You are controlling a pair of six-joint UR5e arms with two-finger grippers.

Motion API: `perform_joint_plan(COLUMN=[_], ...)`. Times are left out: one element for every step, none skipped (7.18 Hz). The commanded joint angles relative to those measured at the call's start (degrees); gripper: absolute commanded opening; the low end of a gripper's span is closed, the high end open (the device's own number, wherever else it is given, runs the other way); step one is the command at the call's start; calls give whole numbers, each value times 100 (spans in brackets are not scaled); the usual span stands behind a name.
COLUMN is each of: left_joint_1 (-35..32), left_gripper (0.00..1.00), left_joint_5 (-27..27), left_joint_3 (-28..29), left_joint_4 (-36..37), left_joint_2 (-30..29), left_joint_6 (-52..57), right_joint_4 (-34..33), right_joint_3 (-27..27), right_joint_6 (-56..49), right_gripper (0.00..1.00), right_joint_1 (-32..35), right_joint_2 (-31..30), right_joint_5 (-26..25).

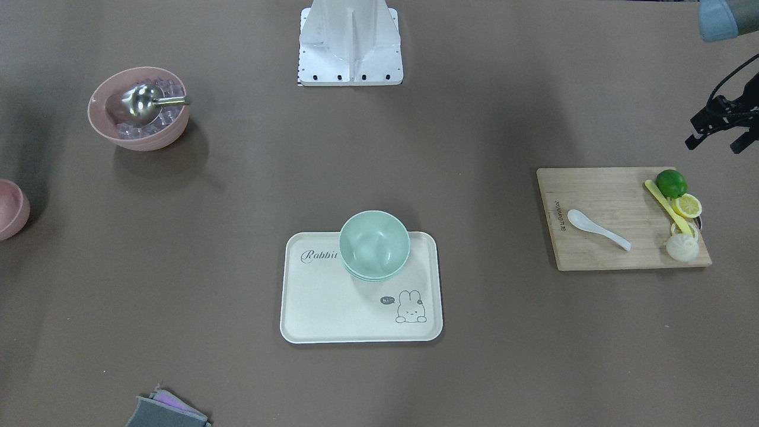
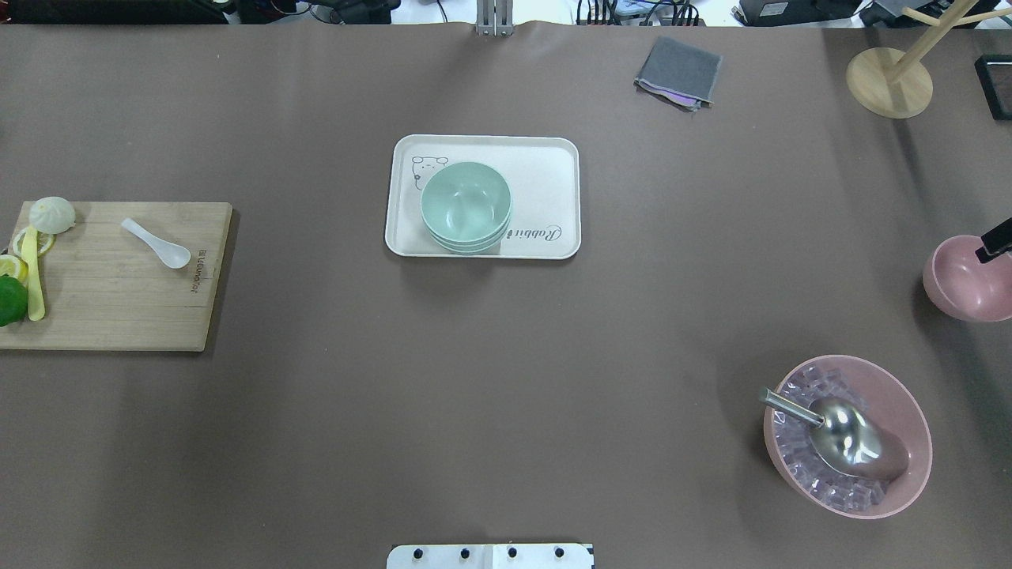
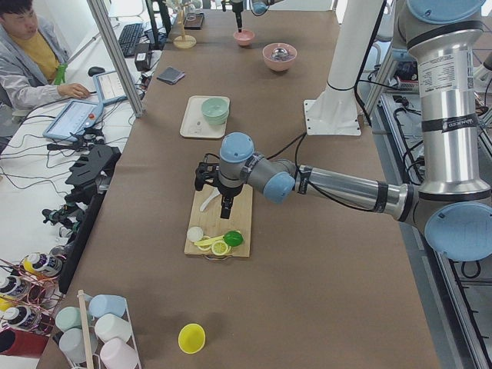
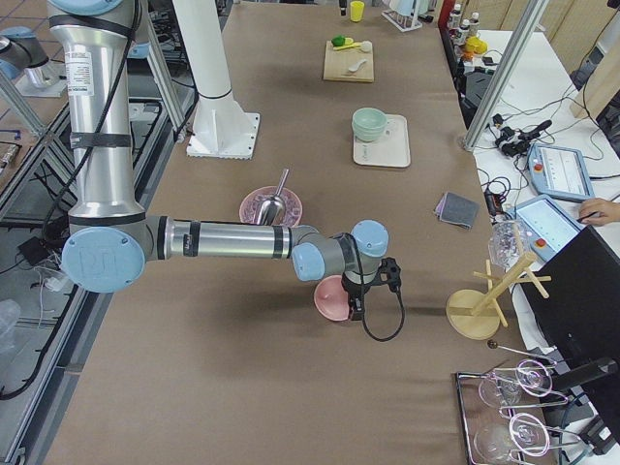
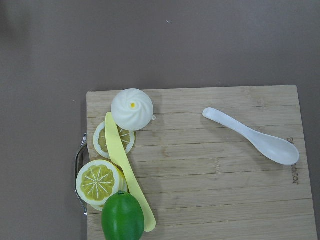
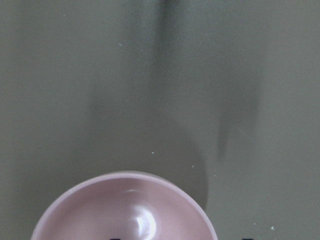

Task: Stack pink bowl on green and place spoon
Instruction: 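Lower the right gripper onto the pink bowl rim and grasp it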

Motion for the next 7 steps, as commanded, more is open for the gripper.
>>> perform_joint_plan(left_joint_1=[2, 2, 2, 2, 2, 2, 2], left_gripper=[98, 98, 98, 98, 96, 96, 96], left_joint_5=[2, 2, -7, -7, -7, -15, -7], left_joint_3=[8, -35, -53, -97, -88, -88, -71], left_joint_4=[21, 99, 100, 100, 143, 170, 170], left_joint_2=[-6, -15, -15, -15, -24, -24, -24], left_joint_6=[-1, -1, -1, -10, -10, -19, -97], right_joint_4=[40, 40, 31, 31, 22, 31, -12], right_joint_3=[-198, -208, -225, -243, -252, -243, -165], right_joint_6=[-20, -29, -29, 14, 32, 32, 67], right_gripper=[66, 59, 53, 19, 0, 0, 0], right_joint_1=[-73, -100, -135, -152, -153, -153, -153], right_joint_2=[-8, -17, -17, -17, -26, -26, 35], right_joint_5=[-4, -13, -57, -66, -75, -66, -40])
